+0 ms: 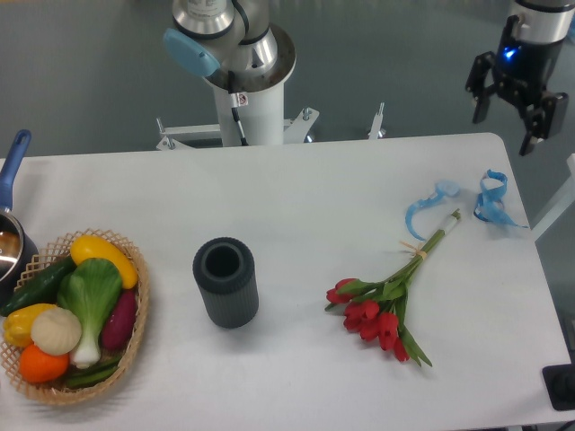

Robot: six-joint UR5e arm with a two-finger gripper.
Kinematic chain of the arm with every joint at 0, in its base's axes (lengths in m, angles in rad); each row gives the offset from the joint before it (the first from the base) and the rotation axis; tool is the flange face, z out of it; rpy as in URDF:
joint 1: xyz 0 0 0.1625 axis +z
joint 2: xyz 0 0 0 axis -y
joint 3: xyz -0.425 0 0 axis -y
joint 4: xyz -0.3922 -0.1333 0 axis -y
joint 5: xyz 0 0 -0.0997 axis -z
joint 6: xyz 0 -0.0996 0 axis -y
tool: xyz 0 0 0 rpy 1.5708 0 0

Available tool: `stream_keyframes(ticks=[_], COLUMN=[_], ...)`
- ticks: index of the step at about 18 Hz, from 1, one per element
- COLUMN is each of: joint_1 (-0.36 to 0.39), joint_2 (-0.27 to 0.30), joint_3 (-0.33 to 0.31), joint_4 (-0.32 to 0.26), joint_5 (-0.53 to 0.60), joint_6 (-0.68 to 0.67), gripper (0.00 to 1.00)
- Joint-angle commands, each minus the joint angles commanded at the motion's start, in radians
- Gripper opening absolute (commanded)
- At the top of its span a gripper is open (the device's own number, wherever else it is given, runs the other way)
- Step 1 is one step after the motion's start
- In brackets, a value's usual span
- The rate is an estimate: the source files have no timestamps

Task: Pick up the flowers from the table
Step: 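Move the gripper down toward the stems of the red tulip bunch, then lower the open gripper along the stems toward the tulip heads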

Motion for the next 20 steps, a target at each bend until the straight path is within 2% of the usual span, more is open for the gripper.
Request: stream_keyframes(ticks=[5, 9, 12, 13, 17, 20], joint_1=[-0.060, -0.094, -0.149, -0.161, -0.181, -0.184], joint_2=[-0.011, -0.029, -0.080, -0.096, -0.132, -0.188], joint_3=[-0.081, -0.115, -0.120, -0.123, -0.146, -0.143], joint_4=[0.006, 0.017, 0.141, 0.165, 0.213, 0.258], joint_5=[-0.005, -0.026, -0.034, -0.032, -0.057, -0.078], joint_6=[-0.117, -0.237, -0.403, -0.431, -0.469, -0.493], gripper=[1.00, 1.00, 1.00, 1.00, 1.00, 1.00])
